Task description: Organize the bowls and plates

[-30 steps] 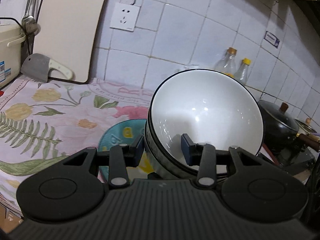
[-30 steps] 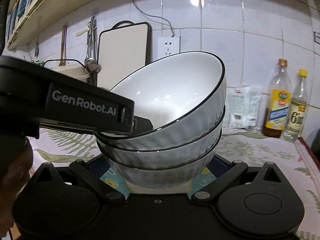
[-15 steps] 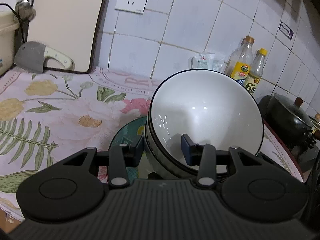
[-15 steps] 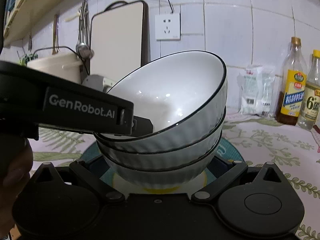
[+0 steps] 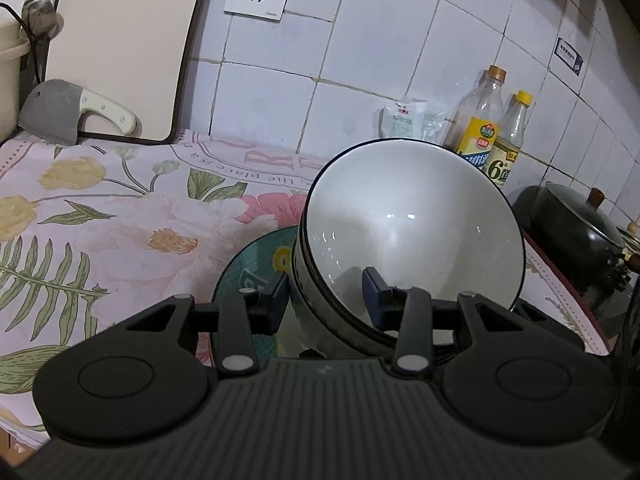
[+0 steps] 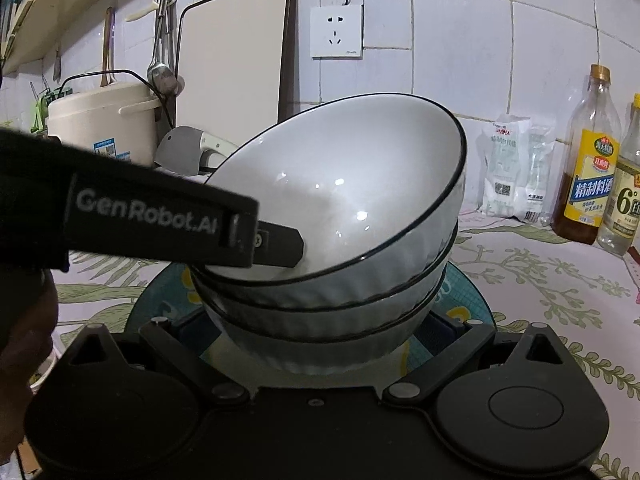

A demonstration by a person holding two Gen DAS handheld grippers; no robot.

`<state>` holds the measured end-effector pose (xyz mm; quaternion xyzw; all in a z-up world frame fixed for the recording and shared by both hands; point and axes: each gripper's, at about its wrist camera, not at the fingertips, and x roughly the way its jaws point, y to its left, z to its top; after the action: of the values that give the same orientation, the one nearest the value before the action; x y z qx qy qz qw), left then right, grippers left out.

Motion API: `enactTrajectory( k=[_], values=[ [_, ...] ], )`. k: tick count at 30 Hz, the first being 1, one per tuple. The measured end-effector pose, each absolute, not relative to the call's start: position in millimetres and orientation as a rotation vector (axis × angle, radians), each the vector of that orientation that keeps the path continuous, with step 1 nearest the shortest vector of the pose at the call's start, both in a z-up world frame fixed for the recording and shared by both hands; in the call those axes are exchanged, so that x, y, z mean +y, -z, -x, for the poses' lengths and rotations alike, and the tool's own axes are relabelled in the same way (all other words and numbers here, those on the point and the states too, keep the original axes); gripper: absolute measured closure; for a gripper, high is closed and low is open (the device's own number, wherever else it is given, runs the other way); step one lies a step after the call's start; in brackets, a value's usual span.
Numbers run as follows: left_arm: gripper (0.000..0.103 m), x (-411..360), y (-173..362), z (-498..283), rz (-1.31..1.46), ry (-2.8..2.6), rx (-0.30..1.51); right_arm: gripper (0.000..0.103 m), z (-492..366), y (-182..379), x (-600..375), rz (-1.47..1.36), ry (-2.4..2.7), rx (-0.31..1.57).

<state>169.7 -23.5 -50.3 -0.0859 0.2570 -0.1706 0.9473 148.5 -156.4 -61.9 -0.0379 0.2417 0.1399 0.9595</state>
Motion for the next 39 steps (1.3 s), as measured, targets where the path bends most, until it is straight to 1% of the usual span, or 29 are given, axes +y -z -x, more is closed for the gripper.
enactTrajectory(
  k=[4, 6, 10, 13, 16, 19, 22, 25, 28, 34, 37, 38, 39],
  values=[
    [0.065, -29, 49, -166, 0.136, 0.317, 0.495, 0.002, -147, 62, -161, 0.043, -0.291, 0.481],
    [0.062, -31, 46, -162, 0.118, 0.295, 0.47, 0.002, -143, 63, -162, 0.039, -0.282, 0.483],
    [0.062, -29, 39, -152, 0.101, 0.29, 0.457, 0.001, -127, 62, -162, 0.053, -0.266, 0.462],
    [0.061, -23, 34, -142, 0.108, 0.291, 0.446, 0.001, -109, 57, -163, 0.055, -0.255, 0.423],
    [0.061, -18, 26, -129, 0.126, 0.289, 0.433, 0.001, -91, 48, -163, 0.09, -0.248, 0.344],
    [0.059, -15, 17, -115, 0.14, 0.308, 0.424, 0.001, -80, 40, -164, 0.135, -0.205, 0.312],
    [0.053, -11, 9, -98, 0.142, 0.3, 0.404, 0.001, -63, 31, -167, 0.139, -0.186, 0.29],
    [0.052, -5, 3, -79, 0.129, 0.286, 0.385, 0.002, -46, 22, -172, 0.13, -0.165, 0.27],
    [0.052, -1, -3, -60, 0.116, 0.277, 0.363, 0.002, -22, 10, -180, 0.118, -0.061, 0.203],
    [0.04, 7, -13, -27, 0.087, 0.278, 0.337, 0.002, 7, -14, -196, 0.031, -0.037, 0.23],
    [0.028, 12, -15, -14, 0.094, 0.286, 0.331, 0.001, 13, -22, -196, 0.003, 0.027, 0.283],
    [0.021, 14, -14, -10, 0.098, 0.293, 0.333, 0.001, 11, -24, -198, -0.029, 0.056, 0.331],
    [0.016, 14, -13, -8, 0.094, 0.296, 0.339, 0.0, 11, -26, -198, -0.045, 0.073, 0.356]
  ],
)
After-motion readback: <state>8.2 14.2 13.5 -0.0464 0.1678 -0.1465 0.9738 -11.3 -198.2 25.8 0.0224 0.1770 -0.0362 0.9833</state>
